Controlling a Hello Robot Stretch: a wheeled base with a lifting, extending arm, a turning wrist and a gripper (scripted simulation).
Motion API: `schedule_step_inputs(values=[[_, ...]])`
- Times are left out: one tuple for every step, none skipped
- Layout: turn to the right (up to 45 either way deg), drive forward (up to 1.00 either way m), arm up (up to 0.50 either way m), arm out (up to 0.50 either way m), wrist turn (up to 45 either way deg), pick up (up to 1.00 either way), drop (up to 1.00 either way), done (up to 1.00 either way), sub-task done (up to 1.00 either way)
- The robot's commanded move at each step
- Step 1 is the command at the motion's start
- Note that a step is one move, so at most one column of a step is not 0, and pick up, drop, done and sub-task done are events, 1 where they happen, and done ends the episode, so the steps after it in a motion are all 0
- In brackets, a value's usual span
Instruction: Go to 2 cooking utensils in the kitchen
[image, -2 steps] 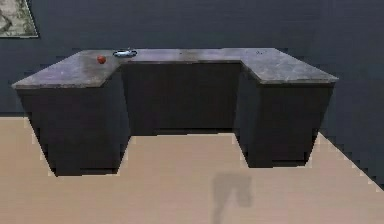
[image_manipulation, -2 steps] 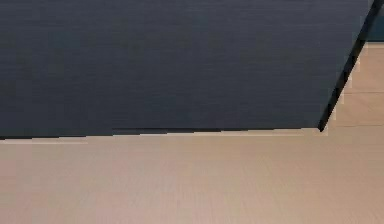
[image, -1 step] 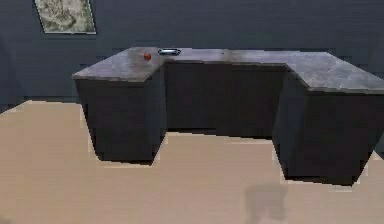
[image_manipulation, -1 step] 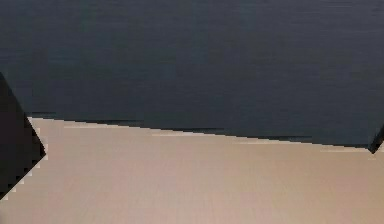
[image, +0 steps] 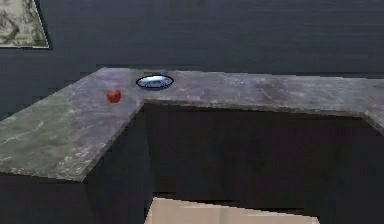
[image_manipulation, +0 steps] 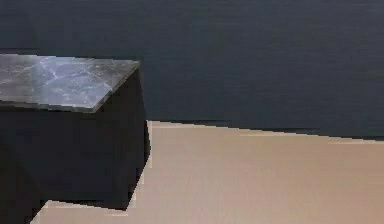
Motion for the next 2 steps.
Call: schedule_step_inputs(values=[[-6.0,0.00,0.00,0.00,0.0,0.00,0.00,0.00,0.00],[0.0,0.20,0.00,0.00,0.0,0.00,0.00,0.00,0.00]])
